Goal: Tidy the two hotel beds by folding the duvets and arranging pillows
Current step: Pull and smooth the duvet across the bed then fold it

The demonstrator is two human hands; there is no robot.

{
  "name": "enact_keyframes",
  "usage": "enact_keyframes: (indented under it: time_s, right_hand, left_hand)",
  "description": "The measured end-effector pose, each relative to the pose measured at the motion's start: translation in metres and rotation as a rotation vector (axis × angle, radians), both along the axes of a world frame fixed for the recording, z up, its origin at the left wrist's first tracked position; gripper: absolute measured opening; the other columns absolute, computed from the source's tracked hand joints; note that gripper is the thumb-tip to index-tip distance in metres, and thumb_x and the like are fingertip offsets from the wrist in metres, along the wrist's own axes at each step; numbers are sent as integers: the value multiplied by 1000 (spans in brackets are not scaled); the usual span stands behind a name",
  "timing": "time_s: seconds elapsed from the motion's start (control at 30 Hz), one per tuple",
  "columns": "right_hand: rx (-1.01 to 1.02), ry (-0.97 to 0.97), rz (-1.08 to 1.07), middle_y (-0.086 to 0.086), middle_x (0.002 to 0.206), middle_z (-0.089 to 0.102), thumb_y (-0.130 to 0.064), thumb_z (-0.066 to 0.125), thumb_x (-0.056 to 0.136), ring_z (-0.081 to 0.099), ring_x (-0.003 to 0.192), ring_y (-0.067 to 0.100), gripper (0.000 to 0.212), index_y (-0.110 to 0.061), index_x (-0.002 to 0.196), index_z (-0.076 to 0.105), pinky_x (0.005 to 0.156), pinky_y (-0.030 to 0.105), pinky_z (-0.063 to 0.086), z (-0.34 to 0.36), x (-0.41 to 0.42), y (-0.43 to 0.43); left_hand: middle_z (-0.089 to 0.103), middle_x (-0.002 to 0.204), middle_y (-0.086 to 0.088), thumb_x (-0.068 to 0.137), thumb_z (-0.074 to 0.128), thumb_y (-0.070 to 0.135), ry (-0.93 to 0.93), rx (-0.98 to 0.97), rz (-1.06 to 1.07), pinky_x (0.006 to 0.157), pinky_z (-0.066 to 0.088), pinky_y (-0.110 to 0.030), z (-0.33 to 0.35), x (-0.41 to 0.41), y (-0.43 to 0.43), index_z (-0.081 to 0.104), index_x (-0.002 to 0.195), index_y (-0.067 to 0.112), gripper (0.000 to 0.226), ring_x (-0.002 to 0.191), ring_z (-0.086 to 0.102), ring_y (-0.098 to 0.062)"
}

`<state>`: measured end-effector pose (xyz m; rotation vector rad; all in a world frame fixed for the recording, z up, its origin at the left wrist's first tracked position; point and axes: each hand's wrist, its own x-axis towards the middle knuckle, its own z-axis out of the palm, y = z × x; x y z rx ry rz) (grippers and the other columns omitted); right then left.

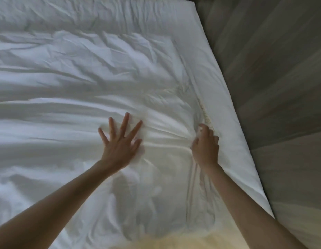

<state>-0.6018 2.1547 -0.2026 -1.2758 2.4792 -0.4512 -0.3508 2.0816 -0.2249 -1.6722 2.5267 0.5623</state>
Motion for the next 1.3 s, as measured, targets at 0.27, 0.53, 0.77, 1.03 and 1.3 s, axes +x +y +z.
enact_keyframes:
  time_s: [0.27,0.53,0.77,1.03,1.3]
  right_hand:
    - [142,-383,50,-3,161,-9,-74,70,61,-4,148,33,113,-57,143,-6,116,57,7,-17,-17,-66]
    - [195,-207,-72,16,151,18,-91,68,28,20,139,37,148,-43,148,-4,113,59,16,-64,-46,-90]
    - [304,-244,-35,6,158,-4,-92,66,28,2,144,40,147,-39,150,4,114,62,4,-54,-61,-92]
    - [315,-283,-9,9,143,22,-86,68,35,20,135,34,137,-33,149,13,111,50,24,-36,-63,-92]
    - [306,-280,-27,6,153,14,-84,73,41,13,140,34,130,-38,148,16,114,52,17,-41,-62,-91]
  left_hand:
    - [-3,162,10,95,16,53,15,-119,-4,102,-3,-78,-25,-47,-2,13,151,44,57,143,-17,-45]
    - [18,160,4,93,30,47,-57,-252,-40,98,7,-82,-56,-52,-14,32,148,39,56,143,4,-51]
    - [20,160,4,92,32,48,-90,-238,-38,99,7,-81,-56,-51,-14,34,147,40,56,143,6,-51]
    - [28,157,2,90,36,50,-96,-168,-66,94,15,-84,-43,-50,-20,38,145,39,57,139,15,-55]
    - [35,154,-2,89,31,55,-122,-157,-119,88,22,-85,-38,-46,-26,41,144,37,59,135,24,-57]
